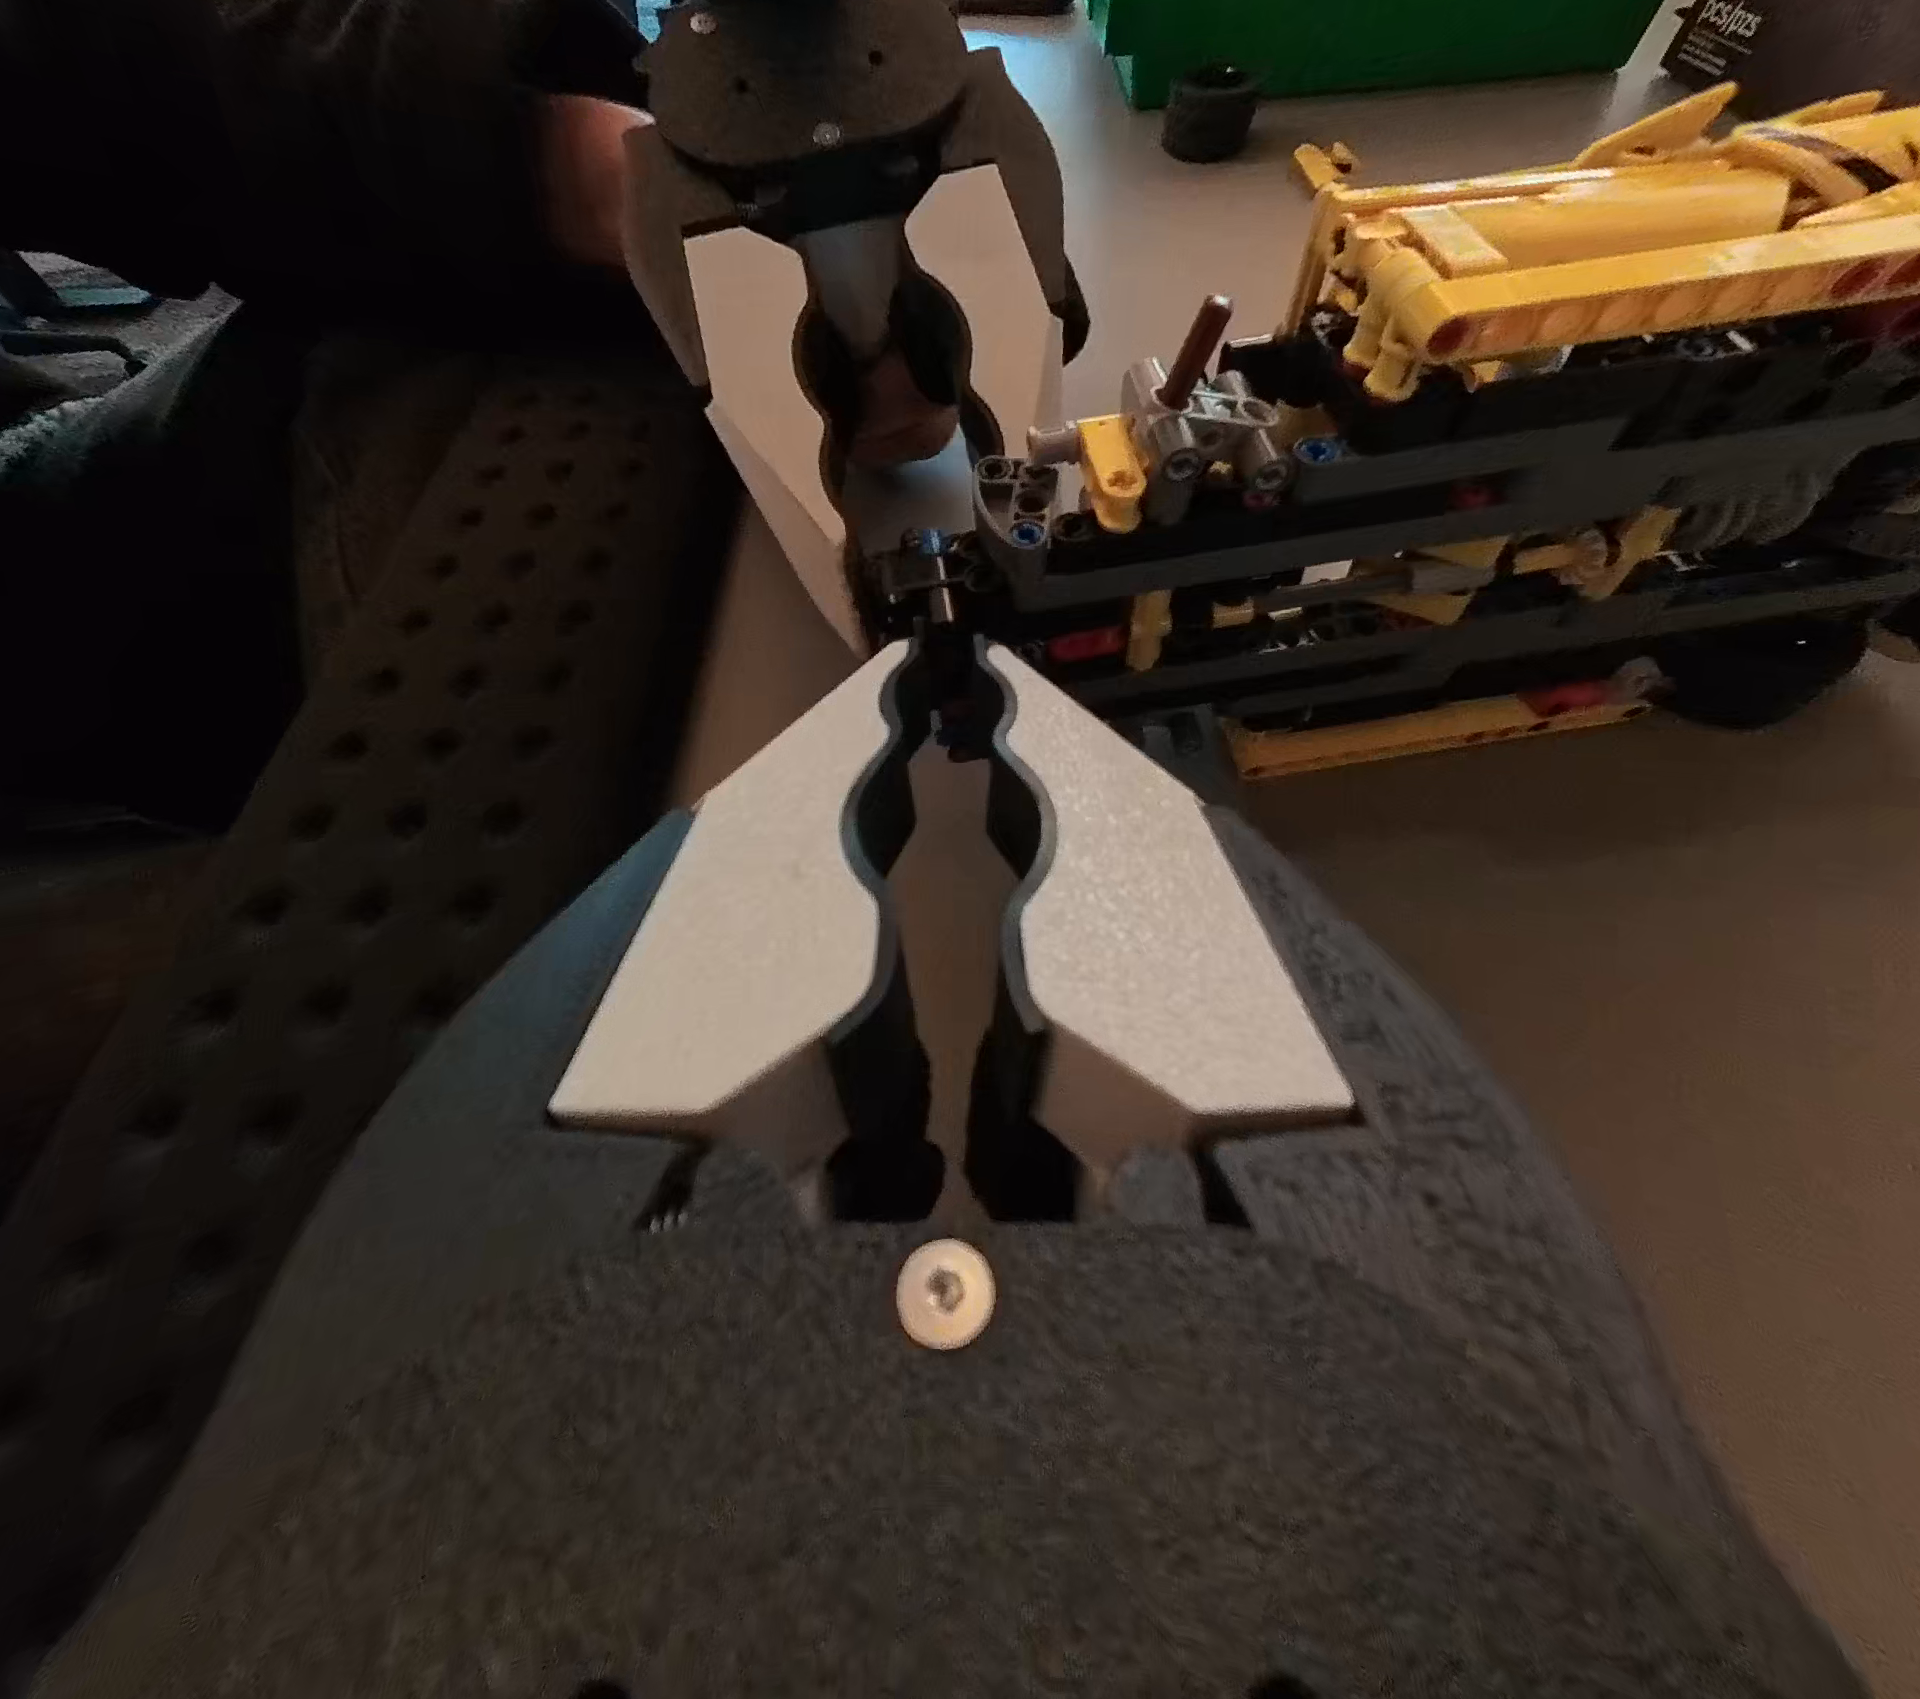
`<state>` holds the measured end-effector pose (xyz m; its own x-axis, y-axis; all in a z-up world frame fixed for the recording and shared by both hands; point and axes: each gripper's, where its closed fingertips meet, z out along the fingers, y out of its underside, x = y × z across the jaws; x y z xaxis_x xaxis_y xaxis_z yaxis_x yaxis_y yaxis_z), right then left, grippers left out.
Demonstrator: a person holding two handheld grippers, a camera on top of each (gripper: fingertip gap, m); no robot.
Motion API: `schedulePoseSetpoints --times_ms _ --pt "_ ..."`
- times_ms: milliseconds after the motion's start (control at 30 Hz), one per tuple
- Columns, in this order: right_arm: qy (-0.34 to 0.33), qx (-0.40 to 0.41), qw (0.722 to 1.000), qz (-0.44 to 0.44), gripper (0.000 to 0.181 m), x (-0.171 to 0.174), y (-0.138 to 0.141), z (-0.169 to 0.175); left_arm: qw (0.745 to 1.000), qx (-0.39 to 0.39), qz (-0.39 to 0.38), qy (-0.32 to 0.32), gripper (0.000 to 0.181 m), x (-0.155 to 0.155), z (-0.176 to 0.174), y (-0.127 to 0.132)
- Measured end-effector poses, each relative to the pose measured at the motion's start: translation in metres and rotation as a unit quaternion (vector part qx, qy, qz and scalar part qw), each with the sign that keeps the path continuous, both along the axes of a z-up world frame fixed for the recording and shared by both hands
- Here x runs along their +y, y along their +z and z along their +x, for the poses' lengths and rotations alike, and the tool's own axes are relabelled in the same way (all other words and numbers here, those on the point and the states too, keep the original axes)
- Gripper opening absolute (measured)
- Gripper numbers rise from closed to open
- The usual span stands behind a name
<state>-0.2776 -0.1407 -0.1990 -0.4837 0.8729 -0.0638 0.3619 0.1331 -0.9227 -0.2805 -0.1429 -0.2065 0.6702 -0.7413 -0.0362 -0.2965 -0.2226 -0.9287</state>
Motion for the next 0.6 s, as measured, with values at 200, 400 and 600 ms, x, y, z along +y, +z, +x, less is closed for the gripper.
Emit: schedulePoseSetpoints --times_ms 200,400,600 --pt "0.001 -0.01 1.0 0.006 0.007 0.002 0.0 0.003 1.0 0.001 0.001 0.0 0.033 0.0 0.0 0.0" --pt "-0.075 0.072 0.993 -0.047 0.0 0.048 0.044 0.031 0.999 -0.013 -0.011 0.038 0.032 -0.003 -0.034 0.001" --pt "-0.011 -0.022 1.0 -0.01 0.016 0.002 -0.01 -0.002 0.999 -0.007 -0.005 0.032 0.032 0.004 -0.025 0.0"
